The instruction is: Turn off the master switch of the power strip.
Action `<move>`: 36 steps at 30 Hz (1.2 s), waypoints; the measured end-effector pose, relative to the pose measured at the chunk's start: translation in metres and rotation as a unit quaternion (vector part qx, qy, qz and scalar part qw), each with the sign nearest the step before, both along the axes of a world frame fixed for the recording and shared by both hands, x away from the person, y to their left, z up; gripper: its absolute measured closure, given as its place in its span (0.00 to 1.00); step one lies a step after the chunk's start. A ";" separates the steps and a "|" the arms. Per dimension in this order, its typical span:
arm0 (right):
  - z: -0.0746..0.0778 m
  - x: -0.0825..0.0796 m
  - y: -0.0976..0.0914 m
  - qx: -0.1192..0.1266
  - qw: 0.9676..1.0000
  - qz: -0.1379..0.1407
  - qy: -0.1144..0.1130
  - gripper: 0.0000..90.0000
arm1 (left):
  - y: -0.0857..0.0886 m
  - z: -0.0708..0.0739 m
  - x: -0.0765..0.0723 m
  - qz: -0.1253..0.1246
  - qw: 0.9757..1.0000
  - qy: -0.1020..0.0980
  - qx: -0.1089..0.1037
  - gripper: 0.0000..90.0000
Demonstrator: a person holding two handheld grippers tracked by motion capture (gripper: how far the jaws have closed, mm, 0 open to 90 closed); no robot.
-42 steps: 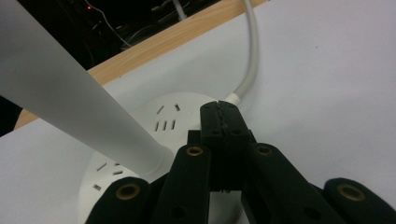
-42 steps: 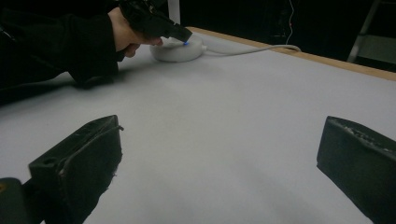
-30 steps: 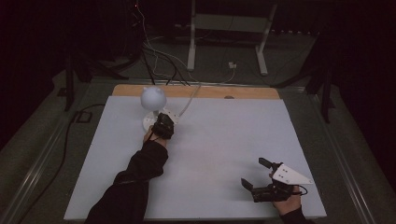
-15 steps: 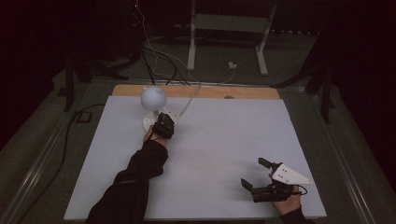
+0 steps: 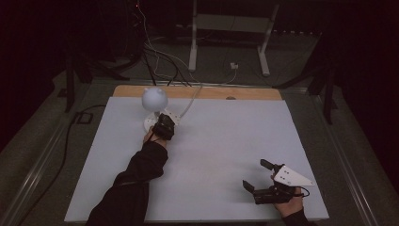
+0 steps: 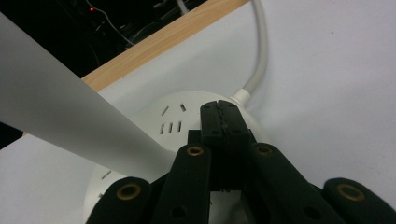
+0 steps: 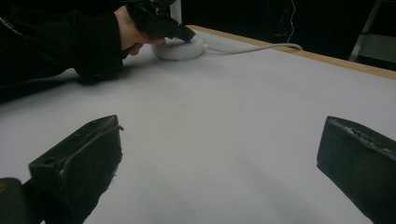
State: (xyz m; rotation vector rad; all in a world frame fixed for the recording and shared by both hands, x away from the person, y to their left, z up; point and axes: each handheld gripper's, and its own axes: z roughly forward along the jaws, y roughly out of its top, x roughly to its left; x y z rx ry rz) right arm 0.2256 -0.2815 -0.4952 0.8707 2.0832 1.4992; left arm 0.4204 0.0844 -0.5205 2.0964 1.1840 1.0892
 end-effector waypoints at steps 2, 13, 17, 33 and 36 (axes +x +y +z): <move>0.000 0.000 0.000 0.000 1.000 0.001 0.000 0.00 | -0.001 0.000 0.000 -0.003 1.000 0.000 0.008 1.00; 0.000 0.000 0.001 -0.003 1.000 0.002 0.000 0.00 | -0.004 0.003 0.002 -0.014 1.000 0.014 0.020 1.00; 0.000 -0.001 0.002 -0.003 1.000 0.002 0.000 0.00 | -0.006 0.002 0.000 -0.015 0.999 0.009 0.028 1.00; -0.001 0.000 0.000 -0.003 1.000 -0.001 -0.001 0.00 | 0.007 0.008 -0.002 -0.025 0.999 -0.009 -0.018 1.00; -0.001 0.000 0.000 -0.004 1.000 -0.001 -0.001 0.00 | 0.009 0.012 -0.002 -0.022 0.999 -0.005 -0.026 1.00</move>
